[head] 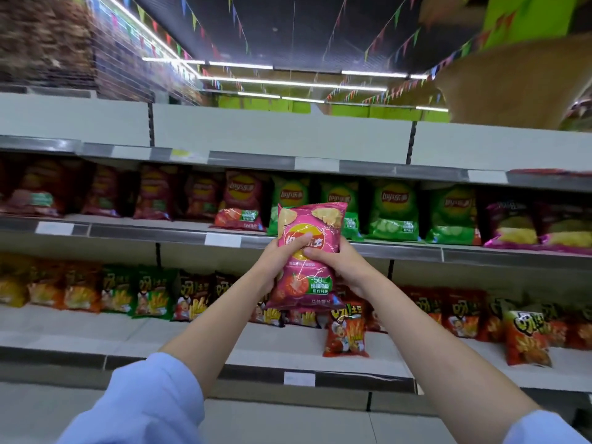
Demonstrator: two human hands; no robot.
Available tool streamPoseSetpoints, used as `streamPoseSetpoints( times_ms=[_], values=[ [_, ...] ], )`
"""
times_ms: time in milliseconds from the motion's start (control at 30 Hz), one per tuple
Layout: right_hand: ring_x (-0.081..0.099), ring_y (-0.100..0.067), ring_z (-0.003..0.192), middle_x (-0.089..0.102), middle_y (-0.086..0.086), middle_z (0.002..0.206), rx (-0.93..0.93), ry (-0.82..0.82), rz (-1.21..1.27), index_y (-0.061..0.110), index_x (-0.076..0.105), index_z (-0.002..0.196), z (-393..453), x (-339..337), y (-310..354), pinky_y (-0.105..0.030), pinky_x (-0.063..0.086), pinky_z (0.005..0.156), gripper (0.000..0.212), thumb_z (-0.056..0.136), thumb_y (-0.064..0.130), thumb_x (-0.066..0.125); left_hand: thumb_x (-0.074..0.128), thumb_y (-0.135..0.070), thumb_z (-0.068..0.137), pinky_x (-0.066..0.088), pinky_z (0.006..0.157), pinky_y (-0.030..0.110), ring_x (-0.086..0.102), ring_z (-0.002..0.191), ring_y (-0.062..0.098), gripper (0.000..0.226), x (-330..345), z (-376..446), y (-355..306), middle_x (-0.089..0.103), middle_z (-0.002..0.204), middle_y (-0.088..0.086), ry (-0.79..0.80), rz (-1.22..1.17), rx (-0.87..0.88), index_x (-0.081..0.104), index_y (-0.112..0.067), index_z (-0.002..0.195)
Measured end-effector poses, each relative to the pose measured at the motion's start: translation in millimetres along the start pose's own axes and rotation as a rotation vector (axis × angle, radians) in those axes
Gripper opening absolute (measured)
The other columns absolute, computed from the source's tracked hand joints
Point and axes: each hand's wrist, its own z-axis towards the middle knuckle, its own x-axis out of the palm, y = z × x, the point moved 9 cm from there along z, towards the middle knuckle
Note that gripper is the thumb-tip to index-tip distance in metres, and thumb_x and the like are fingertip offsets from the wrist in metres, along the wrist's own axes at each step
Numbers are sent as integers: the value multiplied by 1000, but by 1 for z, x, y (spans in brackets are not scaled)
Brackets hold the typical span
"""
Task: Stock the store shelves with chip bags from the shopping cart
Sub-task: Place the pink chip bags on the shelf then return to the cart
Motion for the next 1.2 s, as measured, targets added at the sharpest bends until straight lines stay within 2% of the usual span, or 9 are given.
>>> streamPoseSetpoints(
  times_ms=[167, 333, 400, 600, 733, 800, 933, 1033, 1200],
  values=[
    [67, -23, 102, 66, -4, 116, 12, 0, -20, 22, 43, 132, 17, 9, 2, -47, 53, 93, 69, 75, 30, 80, 79, -50, 57, 58, 78, 39, 71, 91, 26, 79, -14, 1, -7, 72, 105, 9, -12, -16, 18, 55, -18, 125],
    [68, -17, 92, 66, 0, 109, 14, 92, 9, 26, 44, 124, 49, 47, -5, -29, 56, 71, 54, 81, 24, 76, 88, -53, 51, 58, 82, 44, 72, 91, 28, 93, -66, 17, 4, 71, 107, 11, -135, -34, 9, 52, -15, 128],
    [69, -18, 93, 67, -1, 110, 2, 110, 9, 24, 46, 125, 65, 59, -10, -29, 57, 72, 54, 81, 23, 76, 86, -56, 46, 59, 79, 42, 72, 89, 27, 97, -86, 21, 7, 72, 106, 11, -171, -16, 4, 52, -14, 127],
    [69, -22, 94, 67, -5, 111, -9, 199, 81, 19, 45, 127, 151, 120, -16, -39, 58, 81, 64, 75, 24, 82, 75, -45, 76, 58, 66, 31, 72, 83, 22, 63, -167, 53, -8, 71, 102, 9, -315, 55, -10, 52, -14, 125],
    [68, -17, 91, 66, -2, 109, -67, 243, 73, 17, 44, 126, 215, 153, -2, -30, 58, 72, 63, 76, 28, 80, 84, -56, 57, 59, 67, 36, 72, 88, 25, 98, -221, 81, -31, 67, 112, 11, -433, 83, 32, 41, -15, 135],
    [68, -14, 87, 67, -1, 106, -69, 276, 84, 17, 46, 124, 239, 171, -1, -23, 56, 63, 57, 79, 28, 78, 85, -57, 54, 59, 66, 37, 72, 88, 26, 103, -245, 90, -35, 66, 114, 13, -475, 80, 19, 39, -14, 135],
    [71, -22, 93, 68, -6, 114, -36, 309, 106, 18, 46, 131, 284, 203, -2, -38, 60, 75, 90, 55, 46, 88, 84, -59, 54, 60, 74, 44, 72, 89, 29, 101, -289, 108, -40, 67, 114, 16, -542, 27, 12, 45, -7, 131],
    [72, -26, 90, 68, -12, 113, 8, 304, 145, 13, 43, 133, 308, 221, -4, -42, 60, 75, 107, 43, 49, 90, 76, -48, 73, 58, 80, 42, 72, 88, 30, 65, -315, 121, -42, 72, 102, 16, -526, 36, 9, 60, -5, 120],
    [67, -25, 95, 66, -11, 111, 66, 218, 43, 9, 43, 115, 343, 241, -5, -39, 57, 84, 66, 74, 46, 78, 71, -36, 82, 58, 78, 42, 71, 83, 30, 48, -360, 147, -45, 72, 98, 18, -527, 46, -6, 62, -2, 114]
  ],
)
